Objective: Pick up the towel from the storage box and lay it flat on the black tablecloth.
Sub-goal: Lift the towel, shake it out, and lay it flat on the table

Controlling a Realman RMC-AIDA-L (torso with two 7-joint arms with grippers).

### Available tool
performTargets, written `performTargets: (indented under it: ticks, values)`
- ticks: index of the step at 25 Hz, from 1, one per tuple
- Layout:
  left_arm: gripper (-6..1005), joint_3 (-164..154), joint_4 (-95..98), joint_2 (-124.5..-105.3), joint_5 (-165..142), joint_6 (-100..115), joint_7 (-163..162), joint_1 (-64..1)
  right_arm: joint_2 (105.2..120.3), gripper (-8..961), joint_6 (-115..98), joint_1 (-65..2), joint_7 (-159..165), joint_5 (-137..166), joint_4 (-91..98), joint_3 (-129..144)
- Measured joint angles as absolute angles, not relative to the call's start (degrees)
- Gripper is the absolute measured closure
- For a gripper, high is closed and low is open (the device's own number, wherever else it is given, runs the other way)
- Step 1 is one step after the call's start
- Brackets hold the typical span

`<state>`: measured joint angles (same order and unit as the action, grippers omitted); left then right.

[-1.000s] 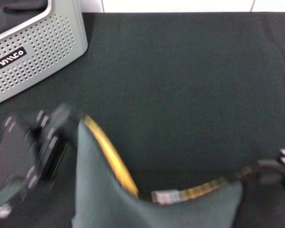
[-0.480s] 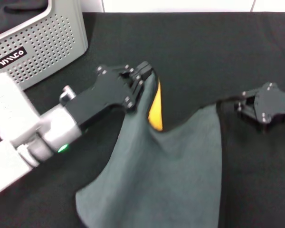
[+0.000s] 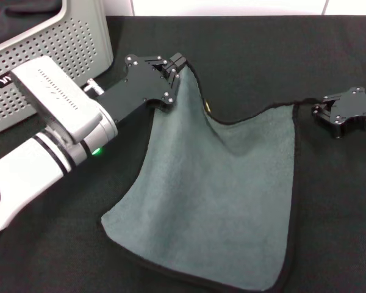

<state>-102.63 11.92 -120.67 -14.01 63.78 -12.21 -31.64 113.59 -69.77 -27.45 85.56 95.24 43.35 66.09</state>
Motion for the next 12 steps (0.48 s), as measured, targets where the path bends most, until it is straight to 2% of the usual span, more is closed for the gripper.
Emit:
performTargets:
  ticks: [12]
  values:
    - [995,-102.8,12.7,-120.76,-13.8,59.4,0.5,-33.3,114.54,919,-63.0,-27.0,86.5,95.9,42.9,66.1]
